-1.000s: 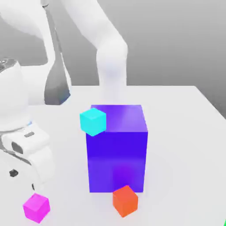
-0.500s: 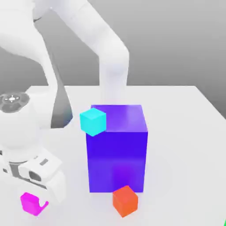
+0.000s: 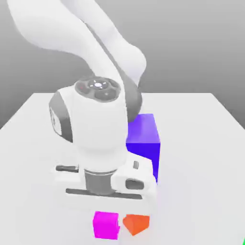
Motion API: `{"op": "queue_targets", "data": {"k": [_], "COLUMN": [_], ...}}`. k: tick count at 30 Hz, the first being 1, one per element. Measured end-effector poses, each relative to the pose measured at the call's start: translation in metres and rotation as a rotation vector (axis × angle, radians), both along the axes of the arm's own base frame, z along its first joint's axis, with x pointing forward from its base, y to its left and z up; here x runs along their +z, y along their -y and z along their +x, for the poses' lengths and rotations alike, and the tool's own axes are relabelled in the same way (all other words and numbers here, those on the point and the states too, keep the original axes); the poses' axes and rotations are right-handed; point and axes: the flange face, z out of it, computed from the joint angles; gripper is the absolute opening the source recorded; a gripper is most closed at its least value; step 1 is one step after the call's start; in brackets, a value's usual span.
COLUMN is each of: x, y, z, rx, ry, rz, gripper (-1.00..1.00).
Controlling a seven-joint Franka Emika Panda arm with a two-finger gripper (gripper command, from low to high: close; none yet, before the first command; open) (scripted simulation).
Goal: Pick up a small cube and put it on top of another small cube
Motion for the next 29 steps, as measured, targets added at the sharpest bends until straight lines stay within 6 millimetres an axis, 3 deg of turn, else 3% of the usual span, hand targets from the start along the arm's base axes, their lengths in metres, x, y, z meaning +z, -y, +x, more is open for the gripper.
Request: {"op": "queue_targets", "data": {"k": [9,20,22,25,26,29], "x": [0.027,0.024,0.011,-0.04,-0.051,-0.051], "y": [-0.149,-0.297,-0.307,-0.308,-0.309,-0.309], "z": [0.001,-0.032,-0.033,-0.032,-0.032,-0.032], "rx": [0.239,0.558,0.605,0.621,0.623,0.623], "ry": [0.011,0.027,0.026,0.025,0.025,0.025], "rz": [0.017,0.007,-0.006,-0.013,-0.014,-0.015], "gripper": [-1.0,-1.0,-1.0,-1.0,1.0,1.0]}}
